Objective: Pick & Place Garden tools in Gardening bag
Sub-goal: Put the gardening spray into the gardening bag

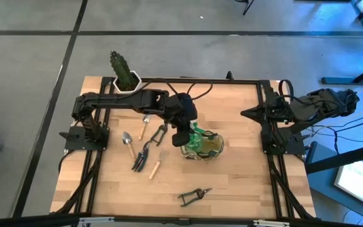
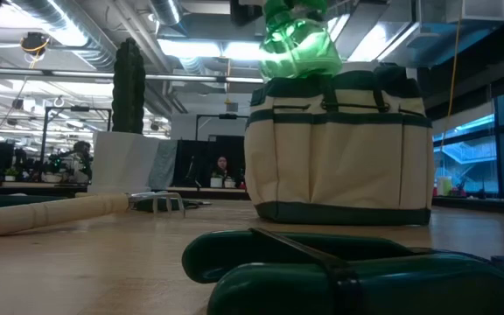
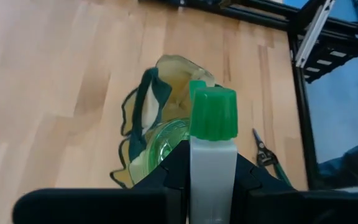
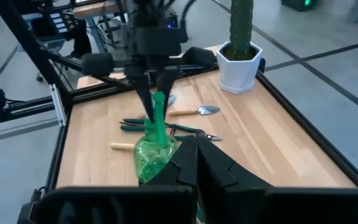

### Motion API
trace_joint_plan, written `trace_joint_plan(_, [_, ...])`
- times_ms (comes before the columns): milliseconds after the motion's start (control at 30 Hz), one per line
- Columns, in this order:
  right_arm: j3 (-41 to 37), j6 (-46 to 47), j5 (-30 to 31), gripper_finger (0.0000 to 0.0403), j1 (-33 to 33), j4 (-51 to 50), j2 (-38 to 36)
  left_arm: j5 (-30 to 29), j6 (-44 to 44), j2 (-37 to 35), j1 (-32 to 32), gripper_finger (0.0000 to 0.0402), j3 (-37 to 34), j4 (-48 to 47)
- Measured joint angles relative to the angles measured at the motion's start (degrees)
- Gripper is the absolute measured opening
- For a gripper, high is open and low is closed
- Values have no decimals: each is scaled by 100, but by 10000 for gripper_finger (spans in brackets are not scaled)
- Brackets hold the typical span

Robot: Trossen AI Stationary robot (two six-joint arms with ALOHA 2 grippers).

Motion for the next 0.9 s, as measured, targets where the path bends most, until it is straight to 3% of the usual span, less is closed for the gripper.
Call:
trace_joint_plan(367, [0, -28, -74, 0, 0, 0, 7, -27, 66, 4, 147, 42, -51, 38])
trace_joint_plan(667, [0, -34, -71, 0, 0, 0, 7, 288, 253, 510, 101, 42, -51, -7])
trace_joint_plan(900, [0, -34, -71, 0, 0, 0, 7, -7, 439, 651, -32, 42, -53, -81])
